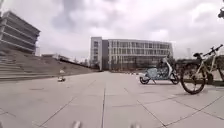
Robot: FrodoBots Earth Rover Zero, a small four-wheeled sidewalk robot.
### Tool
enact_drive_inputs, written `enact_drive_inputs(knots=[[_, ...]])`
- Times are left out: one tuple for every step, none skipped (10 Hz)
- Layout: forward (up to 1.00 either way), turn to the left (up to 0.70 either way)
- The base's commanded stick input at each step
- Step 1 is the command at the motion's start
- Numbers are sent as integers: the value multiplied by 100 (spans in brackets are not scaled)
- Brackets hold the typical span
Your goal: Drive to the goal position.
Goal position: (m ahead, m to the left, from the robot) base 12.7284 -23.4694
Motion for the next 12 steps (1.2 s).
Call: enact_drive_inputs(knots=[[68,0],[68,0],[68,0],[68,0],[68,0],[68,0],[67,0],[67,0],[68,0],[68,0],[68,0],[68,0]])
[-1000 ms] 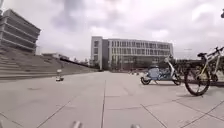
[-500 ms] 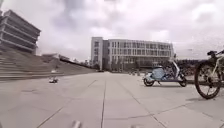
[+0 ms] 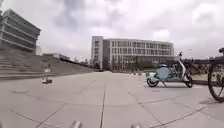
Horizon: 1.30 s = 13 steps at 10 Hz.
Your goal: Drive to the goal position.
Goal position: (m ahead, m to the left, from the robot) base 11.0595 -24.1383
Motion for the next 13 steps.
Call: enact_drive_inputs(knots=[[68,0],[68,0],[68,0],[67,0],[68,0],[68,0],[68,0],[68,0],[68,0],[68,0],[68,0],[68,0],[68,0]])
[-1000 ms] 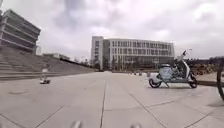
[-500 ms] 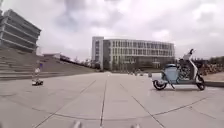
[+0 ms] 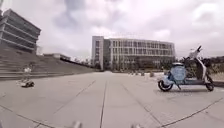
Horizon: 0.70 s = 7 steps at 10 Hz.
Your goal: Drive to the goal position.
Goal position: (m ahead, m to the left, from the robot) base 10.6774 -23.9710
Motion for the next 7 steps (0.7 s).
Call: enact_drive_inputs(knots=[[68,0],[68,0],[67,0],[68,0],[68,0],[68,0],[68,0]])
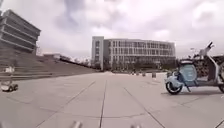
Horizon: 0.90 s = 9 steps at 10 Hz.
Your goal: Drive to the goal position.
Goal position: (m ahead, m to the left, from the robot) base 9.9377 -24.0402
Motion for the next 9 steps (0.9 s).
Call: enact_drive_inputs(knots=[[68,0],[68,0],[68,0],[68,0],[68,0],[68,0],[68,0],[68,0],[67,0]])
